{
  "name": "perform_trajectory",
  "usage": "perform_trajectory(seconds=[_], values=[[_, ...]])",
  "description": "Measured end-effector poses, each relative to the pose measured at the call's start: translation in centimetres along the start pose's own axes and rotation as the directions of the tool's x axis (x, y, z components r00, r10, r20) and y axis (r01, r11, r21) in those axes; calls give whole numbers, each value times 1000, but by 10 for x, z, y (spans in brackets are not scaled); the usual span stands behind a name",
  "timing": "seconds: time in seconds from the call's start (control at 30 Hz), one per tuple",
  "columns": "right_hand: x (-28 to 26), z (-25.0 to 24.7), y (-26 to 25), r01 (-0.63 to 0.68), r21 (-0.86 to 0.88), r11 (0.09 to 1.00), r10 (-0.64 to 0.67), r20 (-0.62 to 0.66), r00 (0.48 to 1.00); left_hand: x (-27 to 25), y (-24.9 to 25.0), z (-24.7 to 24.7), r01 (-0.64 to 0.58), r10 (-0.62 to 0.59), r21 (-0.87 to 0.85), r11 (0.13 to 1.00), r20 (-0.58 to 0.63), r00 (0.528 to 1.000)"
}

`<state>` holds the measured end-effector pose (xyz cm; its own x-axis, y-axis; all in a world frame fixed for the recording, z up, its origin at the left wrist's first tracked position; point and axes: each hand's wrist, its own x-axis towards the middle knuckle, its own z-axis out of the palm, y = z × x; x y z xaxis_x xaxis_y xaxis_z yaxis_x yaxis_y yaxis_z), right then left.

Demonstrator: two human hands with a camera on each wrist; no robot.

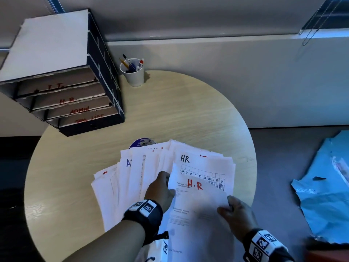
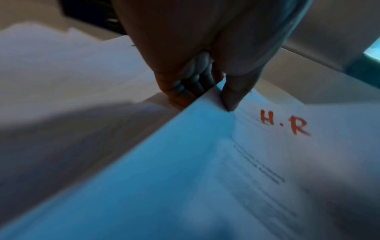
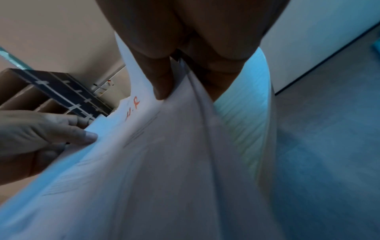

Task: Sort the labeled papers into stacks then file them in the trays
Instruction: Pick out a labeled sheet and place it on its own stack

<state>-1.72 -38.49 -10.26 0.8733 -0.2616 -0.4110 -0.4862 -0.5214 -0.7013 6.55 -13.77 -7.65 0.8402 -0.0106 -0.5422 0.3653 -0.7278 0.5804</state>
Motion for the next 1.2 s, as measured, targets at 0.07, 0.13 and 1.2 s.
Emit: perform_trajectory(seconds=[0.07,0.13,1.2], values=[[-2,1,-2,64,-13,998,-64,-23,998,-6,-12,-6,-17,14,-126,992,-27,1000],[-3,1,-4,91,1,996,-90,-57,994,-11,-26,-12,-61,49,-195,979,-62,997],[-6,-4,-11,235,-166,958,-191,241,951,-22,-19,-11,-111,123,62,992,-236,964]])
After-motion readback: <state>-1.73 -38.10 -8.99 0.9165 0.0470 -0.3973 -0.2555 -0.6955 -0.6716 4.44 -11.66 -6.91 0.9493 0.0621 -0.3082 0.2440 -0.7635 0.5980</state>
